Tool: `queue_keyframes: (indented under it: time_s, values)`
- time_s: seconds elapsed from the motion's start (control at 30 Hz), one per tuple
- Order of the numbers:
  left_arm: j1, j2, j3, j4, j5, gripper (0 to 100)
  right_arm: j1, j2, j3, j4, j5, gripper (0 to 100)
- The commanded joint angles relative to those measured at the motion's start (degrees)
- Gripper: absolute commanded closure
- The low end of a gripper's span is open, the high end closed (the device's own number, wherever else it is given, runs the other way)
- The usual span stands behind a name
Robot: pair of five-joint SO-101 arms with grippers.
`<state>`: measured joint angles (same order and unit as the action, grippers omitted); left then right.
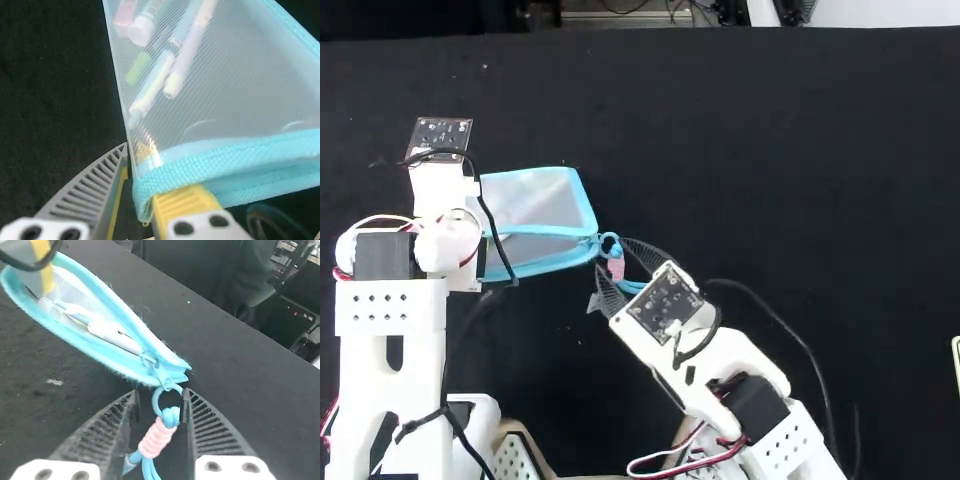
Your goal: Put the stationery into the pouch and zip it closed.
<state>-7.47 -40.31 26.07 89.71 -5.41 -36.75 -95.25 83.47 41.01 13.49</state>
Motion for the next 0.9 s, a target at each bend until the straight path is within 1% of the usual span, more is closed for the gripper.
queue_keyframes:
  time_s: [0.0,0.1,0.17,0.27,0.37,0.43,0.63,0.73,0.87]
  values:
    - [0.22,0.62,1.36,0.0,0.18,97,-0.26,-0.13,-0.31,-1.58,-0.26,85.9]
    - [0.4,0.62,1.36,0.0,0.18,97,0.97,-0.13,-0.31,-1.58,-0.35,79.8]
    - [0.57,0.62,1.36,0.0,0.26,97,1.93,-0.13,-0.22,-1.67,-0.35,78.0]
    - [0.31,0.62,1.36,0.0,0.18,97,3.16,-0.13,0.04,-3.34,-0.35,81.2]
    - [0.22,0.62,1.36,0.0,0.18,97,7.12,-0.04,0.84,-6.42,-0.35,82.9]
    - [0.22,0.62,1.36,0.0,0.18,97,8.79,-0.04,0.22,-6.33,-0.35,82.9]
    - [0.22,0.62,1.36,0.0,0.18,97,6.07,0.22,-3.47,-0.44,0.0,83.1]
    - [0.22,0.7,1.36,0.0,0.35,97,6.24,4.7,-6.2,0.44,-0.09,83.2]
    - [0.22,0.62,1.36,0.0,0.26,97,6.15,16.92,-11.47,0.53,-0.35,82.9]
